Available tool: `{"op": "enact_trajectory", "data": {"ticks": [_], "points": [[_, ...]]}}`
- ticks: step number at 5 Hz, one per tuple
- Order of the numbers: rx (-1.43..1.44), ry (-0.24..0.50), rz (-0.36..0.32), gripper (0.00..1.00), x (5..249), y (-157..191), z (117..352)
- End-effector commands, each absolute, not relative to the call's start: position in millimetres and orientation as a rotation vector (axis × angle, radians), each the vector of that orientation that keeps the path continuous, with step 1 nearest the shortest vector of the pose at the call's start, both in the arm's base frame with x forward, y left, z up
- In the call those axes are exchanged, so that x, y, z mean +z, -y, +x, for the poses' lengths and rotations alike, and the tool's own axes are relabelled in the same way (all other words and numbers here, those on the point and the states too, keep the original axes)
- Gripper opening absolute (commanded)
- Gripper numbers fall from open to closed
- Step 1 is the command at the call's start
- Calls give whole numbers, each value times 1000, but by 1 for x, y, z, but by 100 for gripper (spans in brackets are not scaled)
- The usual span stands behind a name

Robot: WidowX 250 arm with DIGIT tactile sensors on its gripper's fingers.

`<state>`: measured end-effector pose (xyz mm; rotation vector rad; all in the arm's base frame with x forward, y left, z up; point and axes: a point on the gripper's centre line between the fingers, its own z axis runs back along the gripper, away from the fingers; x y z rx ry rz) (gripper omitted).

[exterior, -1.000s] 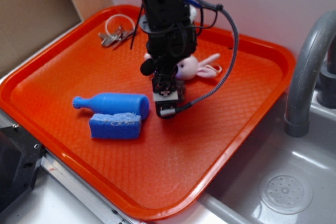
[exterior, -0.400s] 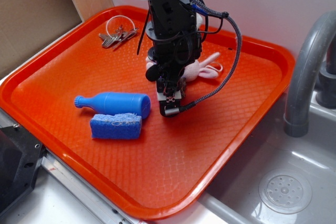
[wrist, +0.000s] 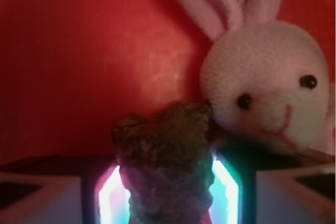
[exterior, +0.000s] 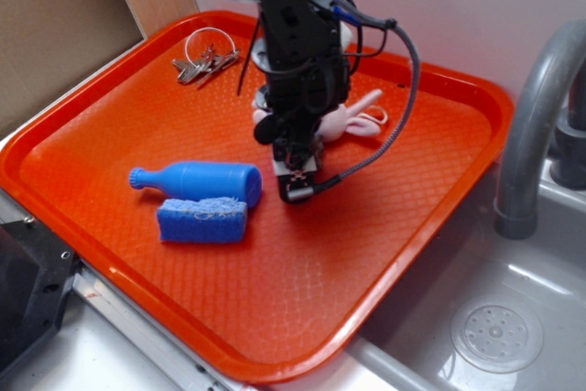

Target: Grab the rock.

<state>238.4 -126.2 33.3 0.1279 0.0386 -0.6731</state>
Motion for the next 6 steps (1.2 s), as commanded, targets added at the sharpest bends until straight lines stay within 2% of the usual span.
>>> {"op": "enact_trajectory", "data": {"ticks": [1,2,3,4,5,6], "points": [[-284,-27,50,0,140,77,245],[-177,-11,12,0,184,58,240],[-106,22,-26,0,211,51,232],[-82,37,3,0,218,55,228],[-66,68,-66,0,215,60,225],[-153,42,-64,26,215,61,229]]}}
